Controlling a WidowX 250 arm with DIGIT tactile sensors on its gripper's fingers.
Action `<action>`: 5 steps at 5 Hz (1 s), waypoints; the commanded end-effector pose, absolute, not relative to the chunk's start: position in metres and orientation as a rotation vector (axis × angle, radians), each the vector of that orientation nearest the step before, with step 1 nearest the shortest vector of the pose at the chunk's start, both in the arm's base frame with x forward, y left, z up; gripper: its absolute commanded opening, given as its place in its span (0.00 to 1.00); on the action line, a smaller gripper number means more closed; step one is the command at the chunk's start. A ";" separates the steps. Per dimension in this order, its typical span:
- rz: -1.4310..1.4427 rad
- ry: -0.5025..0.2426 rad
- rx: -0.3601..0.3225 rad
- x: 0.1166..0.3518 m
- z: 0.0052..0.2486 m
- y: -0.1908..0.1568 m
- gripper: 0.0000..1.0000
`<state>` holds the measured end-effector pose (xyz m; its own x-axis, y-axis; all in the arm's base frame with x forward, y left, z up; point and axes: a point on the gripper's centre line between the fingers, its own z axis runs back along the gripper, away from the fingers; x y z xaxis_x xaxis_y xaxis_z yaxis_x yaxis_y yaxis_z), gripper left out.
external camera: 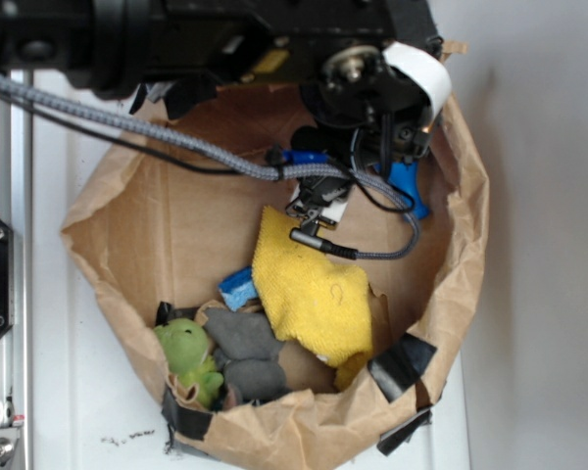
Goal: Grab the blue bottle.
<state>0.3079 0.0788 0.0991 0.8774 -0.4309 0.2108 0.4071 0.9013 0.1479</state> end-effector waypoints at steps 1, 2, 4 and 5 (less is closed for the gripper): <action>-0.547 -0.294 0.131 0.316 0.108 0.077 1.00; -0.578 -0.255 0.126 0.307 0.101 0.073 1.00; -0.566 -0.237 0.130 0.311 0.096 0.076 1.00; -0.566 -0.237 0.130 0.311 0.096 0.076 1.00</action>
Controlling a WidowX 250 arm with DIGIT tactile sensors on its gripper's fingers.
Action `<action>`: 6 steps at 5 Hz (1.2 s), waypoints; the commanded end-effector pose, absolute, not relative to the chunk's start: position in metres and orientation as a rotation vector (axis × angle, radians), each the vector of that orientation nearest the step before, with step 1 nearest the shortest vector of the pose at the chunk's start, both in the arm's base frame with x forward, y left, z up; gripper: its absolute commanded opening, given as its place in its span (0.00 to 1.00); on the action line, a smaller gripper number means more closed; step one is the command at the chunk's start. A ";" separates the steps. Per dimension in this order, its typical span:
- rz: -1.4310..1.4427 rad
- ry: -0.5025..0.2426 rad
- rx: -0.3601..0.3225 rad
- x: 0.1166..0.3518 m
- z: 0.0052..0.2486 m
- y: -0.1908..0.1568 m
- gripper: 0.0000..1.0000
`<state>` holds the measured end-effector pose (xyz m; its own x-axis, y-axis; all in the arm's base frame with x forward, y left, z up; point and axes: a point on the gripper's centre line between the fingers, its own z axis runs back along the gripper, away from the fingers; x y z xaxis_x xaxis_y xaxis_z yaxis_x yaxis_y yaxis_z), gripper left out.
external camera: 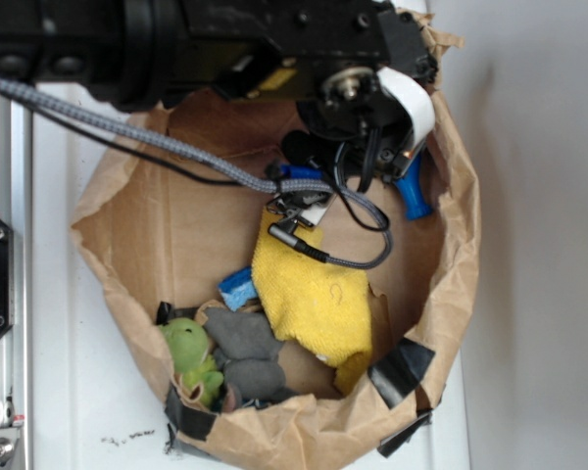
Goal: Grab the blue bottle.
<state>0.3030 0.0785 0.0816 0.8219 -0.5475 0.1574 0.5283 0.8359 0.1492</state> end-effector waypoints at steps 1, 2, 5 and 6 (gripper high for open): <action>-0.566 -0.237 0.130 0.311 0.096 0.076 1.00; -0.566 -0.237 0.130 0.311 0.096 0.076 1.00; -0.586 -0.227 0.157 0.322 0.073 0.083 1.00; -0.612 -0.196 0.115 0.323 0.069 0.084 1.00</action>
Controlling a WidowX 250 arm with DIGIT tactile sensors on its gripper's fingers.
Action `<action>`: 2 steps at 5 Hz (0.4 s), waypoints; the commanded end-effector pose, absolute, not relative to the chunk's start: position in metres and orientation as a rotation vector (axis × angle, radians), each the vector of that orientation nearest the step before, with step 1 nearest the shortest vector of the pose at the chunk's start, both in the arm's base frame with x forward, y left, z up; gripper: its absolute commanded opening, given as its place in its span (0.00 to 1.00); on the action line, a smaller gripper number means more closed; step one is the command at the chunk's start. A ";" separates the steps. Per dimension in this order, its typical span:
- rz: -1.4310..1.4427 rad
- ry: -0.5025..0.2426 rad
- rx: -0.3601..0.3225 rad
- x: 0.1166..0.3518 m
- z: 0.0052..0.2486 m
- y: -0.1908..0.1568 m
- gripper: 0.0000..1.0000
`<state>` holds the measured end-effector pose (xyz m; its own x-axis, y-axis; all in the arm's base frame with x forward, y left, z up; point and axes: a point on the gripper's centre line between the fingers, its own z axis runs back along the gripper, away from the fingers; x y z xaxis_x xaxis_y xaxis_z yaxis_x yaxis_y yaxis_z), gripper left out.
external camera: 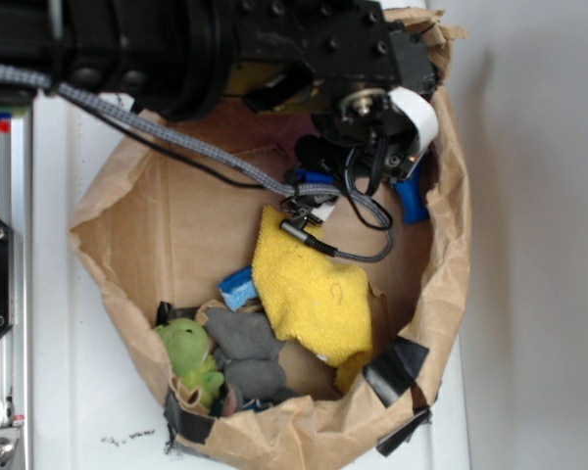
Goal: Grab the blue bottle.
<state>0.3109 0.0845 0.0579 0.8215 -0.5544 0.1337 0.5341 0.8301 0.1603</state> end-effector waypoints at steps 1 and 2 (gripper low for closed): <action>-0.648 -0.186 0.069 0.315 0.075 0.081 1.00; -0.665 -0.183 0.045 0.314 0.080 0.083 1.00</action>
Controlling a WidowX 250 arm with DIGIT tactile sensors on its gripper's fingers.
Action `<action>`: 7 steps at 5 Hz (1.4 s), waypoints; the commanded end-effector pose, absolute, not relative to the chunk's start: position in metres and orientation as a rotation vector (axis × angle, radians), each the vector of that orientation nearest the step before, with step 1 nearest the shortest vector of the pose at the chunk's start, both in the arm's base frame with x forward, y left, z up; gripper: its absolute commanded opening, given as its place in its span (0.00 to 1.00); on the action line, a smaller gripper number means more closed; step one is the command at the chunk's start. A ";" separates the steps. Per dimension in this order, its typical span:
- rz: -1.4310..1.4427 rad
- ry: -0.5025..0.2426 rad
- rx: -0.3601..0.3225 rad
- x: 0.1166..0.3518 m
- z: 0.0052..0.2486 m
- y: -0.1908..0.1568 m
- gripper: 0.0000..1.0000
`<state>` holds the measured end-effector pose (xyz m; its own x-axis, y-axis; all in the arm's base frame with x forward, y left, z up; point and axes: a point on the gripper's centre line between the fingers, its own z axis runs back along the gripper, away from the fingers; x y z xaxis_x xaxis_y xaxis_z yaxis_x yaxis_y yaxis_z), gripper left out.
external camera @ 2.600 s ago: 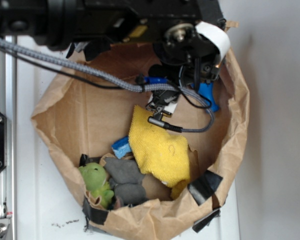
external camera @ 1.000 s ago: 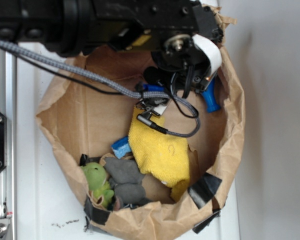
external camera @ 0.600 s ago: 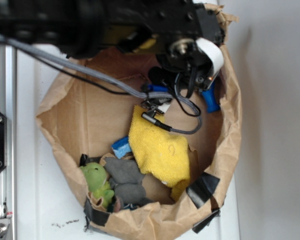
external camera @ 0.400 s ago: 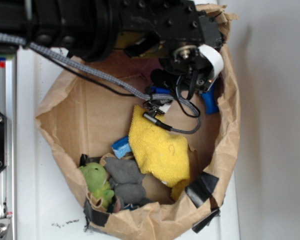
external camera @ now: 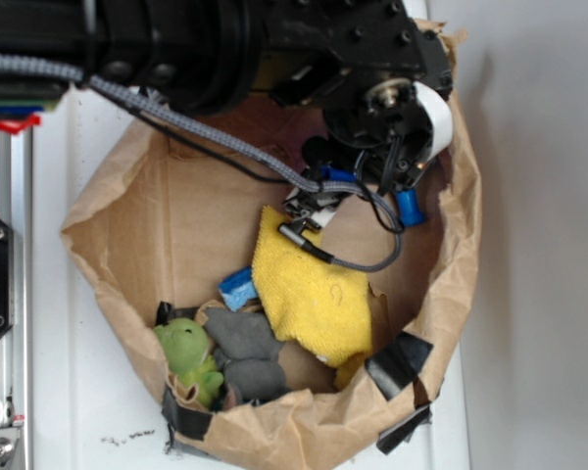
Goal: Grab the blue bottle.
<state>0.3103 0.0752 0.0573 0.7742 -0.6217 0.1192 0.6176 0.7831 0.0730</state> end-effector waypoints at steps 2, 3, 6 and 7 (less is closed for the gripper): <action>-0.596 -0.205 0.124 0.335 0.068 0.092 1.00; -0.565 -0.230 0.158 0.340 0.066 0.098 1.00; -0.582 -0.310 0.210 0.351 0.061 0.100 1.00; -0.602 -0.341 0.247 0.355 0.050 0.097 1.00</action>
<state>0.3449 0.0975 0.0390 0.7870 -0.5795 0.2115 0.5235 0.8088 0.2680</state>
